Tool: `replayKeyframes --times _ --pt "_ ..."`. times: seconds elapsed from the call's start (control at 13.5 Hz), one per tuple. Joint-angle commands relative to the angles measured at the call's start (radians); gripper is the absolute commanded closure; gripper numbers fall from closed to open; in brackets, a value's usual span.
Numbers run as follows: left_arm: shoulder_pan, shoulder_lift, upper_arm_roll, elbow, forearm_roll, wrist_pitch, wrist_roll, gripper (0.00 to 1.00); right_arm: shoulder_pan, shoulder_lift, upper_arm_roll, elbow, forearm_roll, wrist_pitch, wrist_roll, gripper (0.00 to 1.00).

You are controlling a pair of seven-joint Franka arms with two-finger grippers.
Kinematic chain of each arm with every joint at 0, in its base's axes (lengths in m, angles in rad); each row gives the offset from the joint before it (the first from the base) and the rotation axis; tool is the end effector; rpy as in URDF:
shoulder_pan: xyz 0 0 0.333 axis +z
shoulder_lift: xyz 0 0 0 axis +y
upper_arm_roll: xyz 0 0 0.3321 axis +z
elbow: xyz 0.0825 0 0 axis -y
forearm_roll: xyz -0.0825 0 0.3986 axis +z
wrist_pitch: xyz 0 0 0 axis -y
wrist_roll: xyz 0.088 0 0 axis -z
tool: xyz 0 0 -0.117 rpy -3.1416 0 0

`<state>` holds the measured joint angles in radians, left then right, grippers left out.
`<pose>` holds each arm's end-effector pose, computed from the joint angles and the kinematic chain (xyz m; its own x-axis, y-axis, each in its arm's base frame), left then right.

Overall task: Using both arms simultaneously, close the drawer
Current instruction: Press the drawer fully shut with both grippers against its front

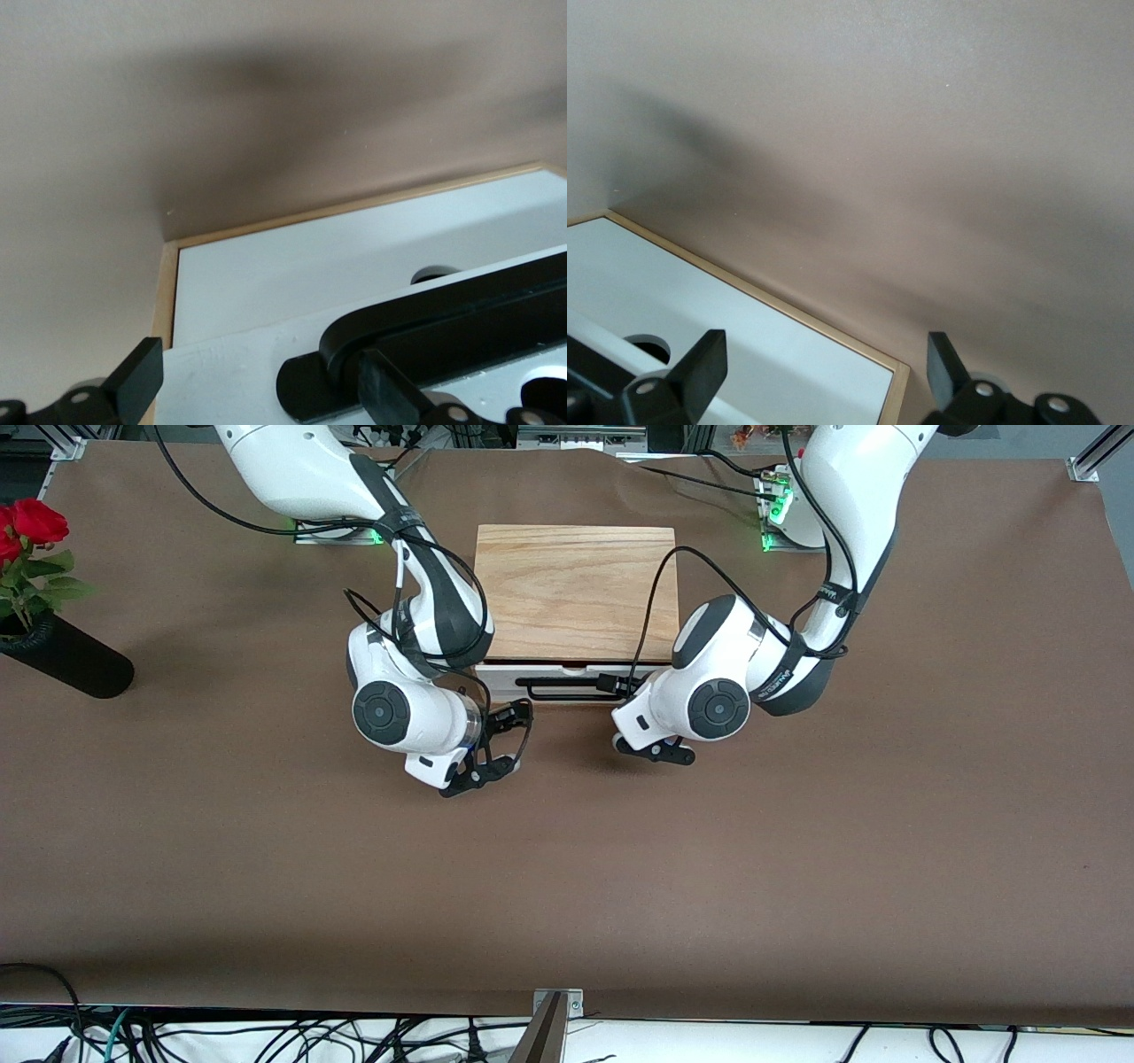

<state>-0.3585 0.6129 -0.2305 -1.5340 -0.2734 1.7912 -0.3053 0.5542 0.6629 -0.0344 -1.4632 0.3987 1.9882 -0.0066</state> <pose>0.5653 -0.3830 0.2843 0.8775 -0.1952 -0.4380 -0.0995 -0.9676 0.2319 0.6138 0.3880 0.2804 0.9206 0.3568 -0.1588 0.2962 -0.9029 -0.3114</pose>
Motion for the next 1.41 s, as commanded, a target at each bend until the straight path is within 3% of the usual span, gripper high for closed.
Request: replayKeyframes --times 0.0,0.37,1.34 --pt "-0.004 -0.016 0.002 -0.014 -0.023 -0.048 0.017 0.0 0.004 -0.006 -0.001 -0.003 0.014 -0.069 0.001 0.0" --pt "-0.002 -0.021 0.002 -0.012 -0.023 -0.05 0.017 0.0 0.003 -0.028 -0.005 0.001 0.012 -0.337 0.005 0.0" --pt "0.001 -0.021 0.002 0.027 -0.021 -0.05 0.012 0.0 0.013 -0.016 -0.001 0.003 0.014 -0.339 0.005 0.0"
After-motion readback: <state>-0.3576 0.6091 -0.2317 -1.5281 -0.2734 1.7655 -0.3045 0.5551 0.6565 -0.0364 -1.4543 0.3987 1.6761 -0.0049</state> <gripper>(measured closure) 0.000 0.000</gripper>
